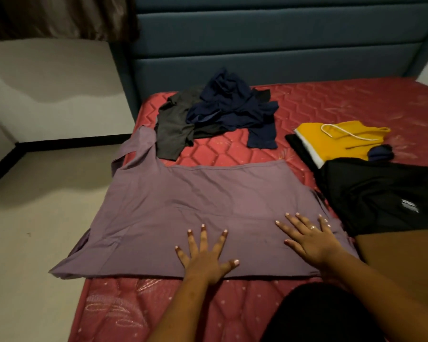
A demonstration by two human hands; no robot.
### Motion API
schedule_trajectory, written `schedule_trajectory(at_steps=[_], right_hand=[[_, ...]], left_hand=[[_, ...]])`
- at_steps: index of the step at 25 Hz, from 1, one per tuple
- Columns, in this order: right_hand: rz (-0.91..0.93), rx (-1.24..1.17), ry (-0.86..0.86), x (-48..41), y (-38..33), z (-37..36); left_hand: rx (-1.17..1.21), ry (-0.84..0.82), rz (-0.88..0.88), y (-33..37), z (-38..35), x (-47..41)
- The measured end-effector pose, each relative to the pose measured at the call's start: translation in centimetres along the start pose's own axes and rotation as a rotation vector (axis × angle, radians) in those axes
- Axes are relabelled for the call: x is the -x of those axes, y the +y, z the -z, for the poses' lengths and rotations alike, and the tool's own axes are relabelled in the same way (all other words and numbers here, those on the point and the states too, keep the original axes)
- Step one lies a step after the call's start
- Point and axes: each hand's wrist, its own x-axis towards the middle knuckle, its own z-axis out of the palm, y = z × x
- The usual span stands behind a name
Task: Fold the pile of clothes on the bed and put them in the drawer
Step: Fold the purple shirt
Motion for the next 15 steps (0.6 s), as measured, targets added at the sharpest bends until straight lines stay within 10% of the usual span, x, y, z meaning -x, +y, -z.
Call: schedule_trajectory(at_steps=[15], right_hand=[[0.048,0.074,0.075,6.0,1.4,-1.6]], left_hand=[[-0.273,0.312,-0.158,-4.6,-1.9,4.6]])
